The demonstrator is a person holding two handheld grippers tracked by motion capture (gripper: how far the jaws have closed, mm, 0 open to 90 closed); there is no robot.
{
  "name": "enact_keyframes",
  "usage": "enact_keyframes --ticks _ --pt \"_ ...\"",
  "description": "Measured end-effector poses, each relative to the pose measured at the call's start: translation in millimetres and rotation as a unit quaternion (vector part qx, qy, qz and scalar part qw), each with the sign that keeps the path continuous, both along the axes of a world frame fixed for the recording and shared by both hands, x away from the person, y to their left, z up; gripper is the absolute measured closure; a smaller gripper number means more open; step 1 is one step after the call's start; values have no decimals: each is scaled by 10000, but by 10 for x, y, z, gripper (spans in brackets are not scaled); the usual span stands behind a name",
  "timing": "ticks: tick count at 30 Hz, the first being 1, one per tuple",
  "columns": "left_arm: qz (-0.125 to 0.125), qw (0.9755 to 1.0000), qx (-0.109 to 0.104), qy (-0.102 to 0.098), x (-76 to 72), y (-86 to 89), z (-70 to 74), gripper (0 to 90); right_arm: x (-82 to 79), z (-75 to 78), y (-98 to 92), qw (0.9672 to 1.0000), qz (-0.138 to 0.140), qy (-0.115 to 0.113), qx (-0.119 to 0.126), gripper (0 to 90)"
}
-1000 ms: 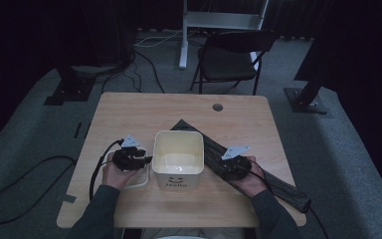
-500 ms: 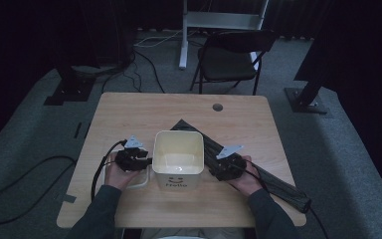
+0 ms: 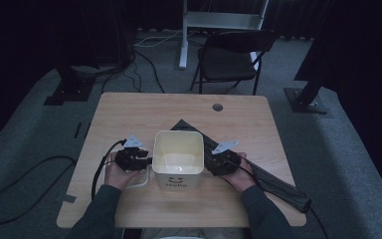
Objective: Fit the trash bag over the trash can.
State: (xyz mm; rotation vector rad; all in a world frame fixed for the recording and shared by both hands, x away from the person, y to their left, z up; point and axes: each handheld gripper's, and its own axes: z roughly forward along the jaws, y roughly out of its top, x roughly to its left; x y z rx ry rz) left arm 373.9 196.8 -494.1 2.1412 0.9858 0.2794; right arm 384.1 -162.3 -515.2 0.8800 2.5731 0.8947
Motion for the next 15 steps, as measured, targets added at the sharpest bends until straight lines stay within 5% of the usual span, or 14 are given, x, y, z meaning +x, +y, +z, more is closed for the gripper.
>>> enact_keyframes --ticks 15 --pt "2 10000 -12 -22 6 15 2 560 114 -55 151 9994 -93 -192 -263 380"
